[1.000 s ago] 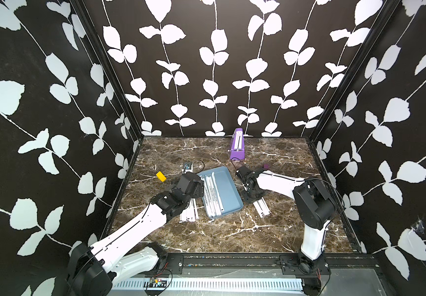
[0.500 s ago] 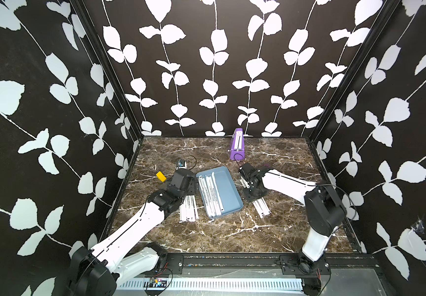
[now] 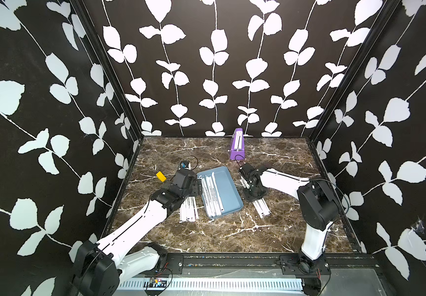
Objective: Put the straws into the storage box
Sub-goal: Pick up the straw from the center of the board.
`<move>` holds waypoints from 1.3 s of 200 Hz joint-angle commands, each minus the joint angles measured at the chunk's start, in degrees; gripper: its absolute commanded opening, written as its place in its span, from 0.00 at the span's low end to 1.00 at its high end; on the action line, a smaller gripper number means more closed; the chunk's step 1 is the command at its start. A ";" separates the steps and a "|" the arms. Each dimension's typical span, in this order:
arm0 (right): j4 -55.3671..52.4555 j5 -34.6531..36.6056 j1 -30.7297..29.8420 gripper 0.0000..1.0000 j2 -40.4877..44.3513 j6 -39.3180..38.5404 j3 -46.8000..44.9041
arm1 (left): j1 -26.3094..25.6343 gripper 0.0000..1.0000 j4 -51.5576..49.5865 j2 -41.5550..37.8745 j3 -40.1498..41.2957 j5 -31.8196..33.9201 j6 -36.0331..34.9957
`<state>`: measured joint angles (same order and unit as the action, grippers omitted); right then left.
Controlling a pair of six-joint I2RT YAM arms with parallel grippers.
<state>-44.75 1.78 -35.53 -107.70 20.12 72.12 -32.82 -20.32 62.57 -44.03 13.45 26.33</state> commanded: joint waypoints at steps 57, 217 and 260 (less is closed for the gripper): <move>1.69 -0.28 0.37 0.17 -3.04 -0.19 1.98 | 0.05 0.83 2.20 0.87 1.68 -1.95 1.03; -3.86 -1.59 -5.23 0.06 4.36 5.39 14.90 | 0.36 0.79 -1.22 3.44 1.78 -1.72 3.09; -4.21 2.67 -11.10 0.06 -7.42 7.76 26.97 | 4.13 0.73 -2.69 1.73 4.60 -4.98 6.54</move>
<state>-47.35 1.52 -44.25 -108.73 25.39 94.50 -31.09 -20.27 66.08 -41.43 10.35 30.59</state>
